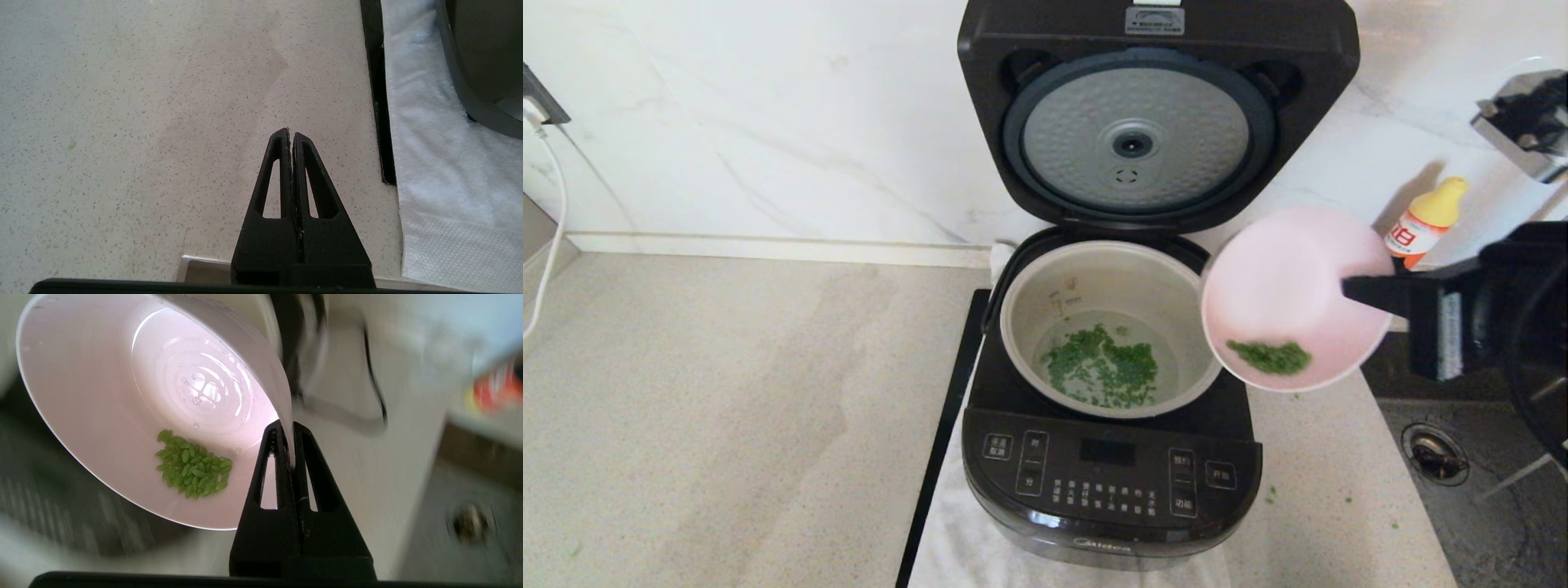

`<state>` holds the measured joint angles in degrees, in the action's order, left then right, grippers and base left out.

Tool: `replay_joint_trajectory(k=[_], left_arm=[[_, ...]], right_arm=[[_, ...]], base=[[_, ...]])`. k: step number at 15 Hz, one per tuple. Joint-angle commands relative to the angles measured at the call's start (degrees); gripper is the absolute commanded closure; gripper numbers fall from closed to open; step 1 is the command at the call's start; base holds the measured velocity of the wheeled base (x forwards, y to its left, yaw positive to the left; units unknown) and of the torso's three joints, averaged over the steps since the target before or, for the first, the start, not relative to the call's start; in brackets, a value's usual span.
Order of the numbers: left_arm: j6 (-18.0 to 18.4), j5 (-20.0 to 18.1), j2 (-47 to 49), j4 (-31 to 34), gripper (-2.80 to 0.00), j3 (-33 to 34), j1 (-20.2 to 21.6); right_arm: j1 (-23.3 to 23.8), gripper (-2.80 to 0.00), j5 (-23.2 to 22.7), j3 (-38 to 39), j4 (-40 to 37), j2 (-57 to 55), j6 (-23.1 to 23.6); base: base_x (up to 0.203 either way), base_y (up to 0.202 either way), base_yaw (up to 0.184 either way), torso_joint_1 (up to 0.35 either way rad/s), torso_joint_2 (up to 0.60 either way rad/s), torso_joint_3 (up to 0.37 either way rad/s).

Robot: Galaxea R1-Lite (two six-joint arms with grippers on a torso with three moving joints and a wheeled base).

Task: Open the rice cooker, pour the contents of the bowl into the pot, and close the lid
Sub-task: Fill a bowl with water from the tap

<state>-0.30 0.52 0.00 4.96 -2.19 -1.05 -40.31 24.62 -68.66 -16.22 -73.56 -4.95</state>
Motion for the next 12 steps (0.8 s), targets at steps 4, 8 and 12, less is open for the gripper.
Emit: replay_joint_trajectory(k=[4,8,12], left_arm=[[-0.05,0.00,-0.18,0.05,0.00,0.00,-0.01],[-0.05,0.00,-0.18,0.05,0.00,0.00,-0.01],[-0.05,0.00,-0.18,0.05,0.00,0.00,-0.01]], right_arm=[[21.96,0.00,-13.54,-1.12,-18.84,9.36,-0.20],[46.96,0.00,-20.02,-1.13,-23.02,7.61,0.23],[70.20,0.00,-26.15,-1.19,-23.95,-2.06,1.23]], base=[[0.000,0.000,0.000,0.000,0.00,0.000],[0.000,0.000,0.000,0.000,0.00,0.000],[0.000,0.000,0.000,0.000,0.00,0.000]])
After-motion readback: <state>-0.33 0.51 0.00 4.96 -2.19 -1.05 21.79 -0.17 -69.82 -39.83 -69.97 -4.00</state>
